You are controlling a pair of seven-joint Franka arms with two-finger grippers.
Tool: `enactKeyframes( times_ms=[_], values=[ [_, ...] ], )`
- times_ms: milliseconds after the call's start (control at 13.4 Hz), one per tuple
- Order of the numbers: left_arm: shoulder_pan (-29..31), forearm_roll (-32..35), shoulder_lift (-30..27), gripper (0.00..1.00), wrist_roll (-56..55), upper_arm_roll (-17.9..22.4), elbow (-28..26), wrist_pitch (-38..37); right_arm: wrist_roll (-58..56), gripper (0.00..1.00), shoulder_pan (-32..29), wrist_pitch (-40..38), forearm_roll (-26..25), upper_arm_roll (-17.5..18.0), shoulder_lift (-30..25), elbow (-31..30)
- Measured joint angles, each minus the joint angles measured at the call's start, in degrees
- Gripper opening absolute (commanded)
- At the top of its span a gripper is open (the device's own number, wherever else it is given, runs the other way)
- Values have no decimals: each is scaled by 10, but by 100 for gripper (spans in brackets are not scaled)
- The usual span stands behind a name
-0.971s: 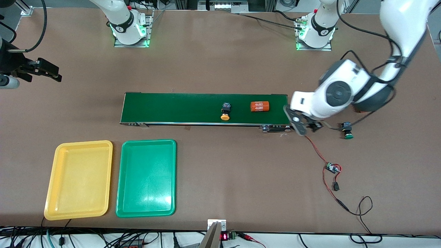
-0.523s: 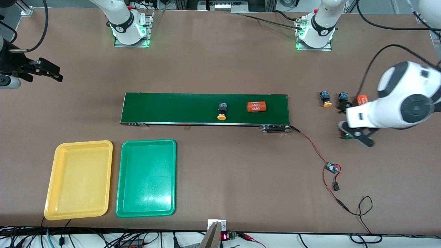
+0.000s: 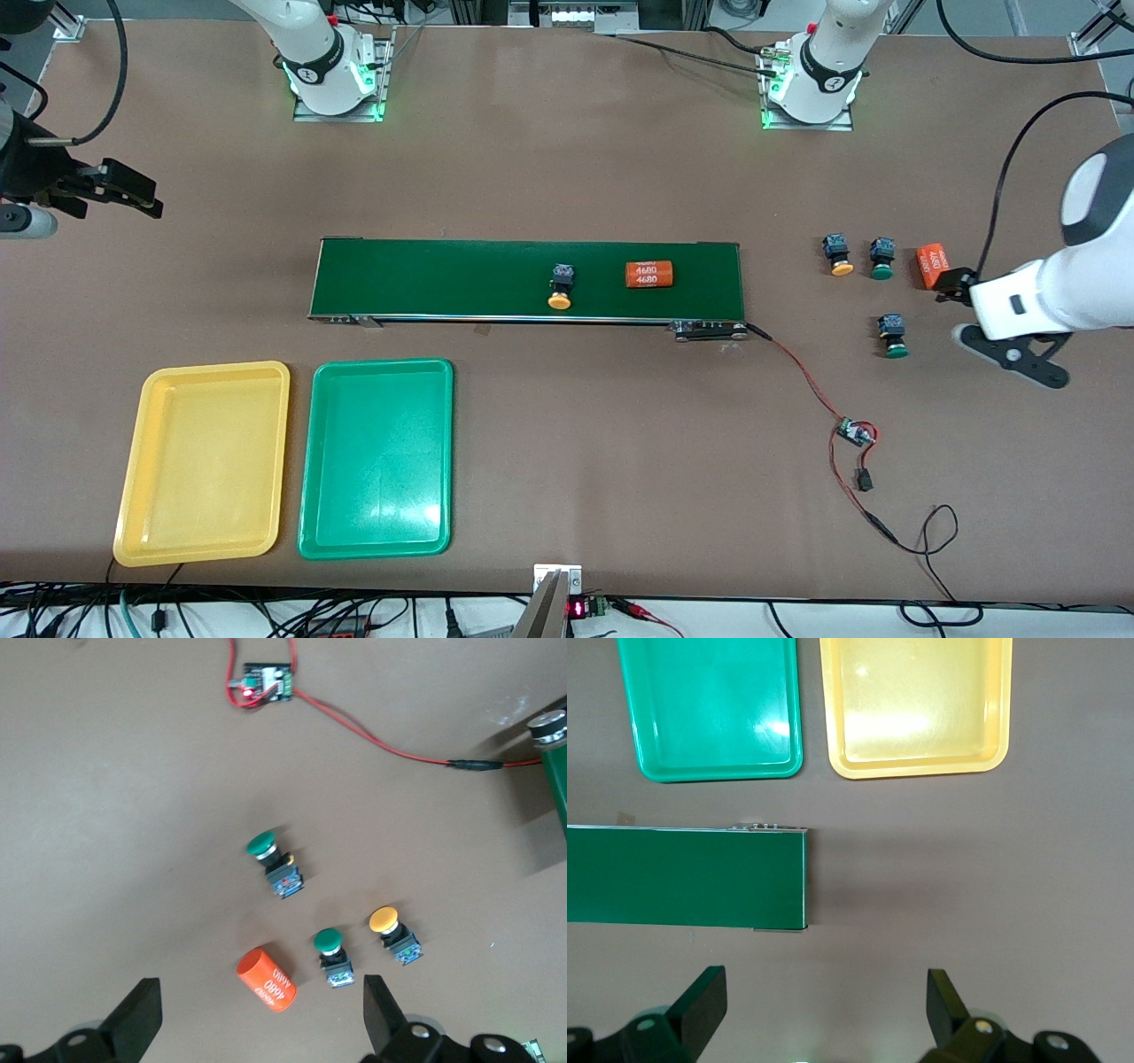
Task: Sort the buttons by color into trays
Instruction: 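Reach the second orange cylinder with the left gripper while the right gripper approaches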
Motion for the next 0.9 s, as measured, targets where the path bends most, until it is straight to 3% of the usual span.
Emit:
enactKeyframes(
  times_ms=[149, 299, 448, 672, 896],
  values=[
    [-6, -37, -14, 100, -3, 49, 7, -7, 0, 100, 0, 3, 0, 0, 6, 0],
    [-51, -115, -46, 100, 1, 172, 4, -9, 0, 100, 0, 3, 0, 0, 11, 0],
    [-93, -144, -69, 100, 5, 276, -17, -5, 0, 100, 0, 13, 1, 1, 15, 0],
    [-183, -197, -126, 100, 13, 423, -136, 119, 0, 100, 3, 17, 1, 3, 15, 0],
    [-238, -215, -199, 100, 27, 515, -300, 270, 0, 100, 17, 17, 2, 4, 22, 0]
  ],
)
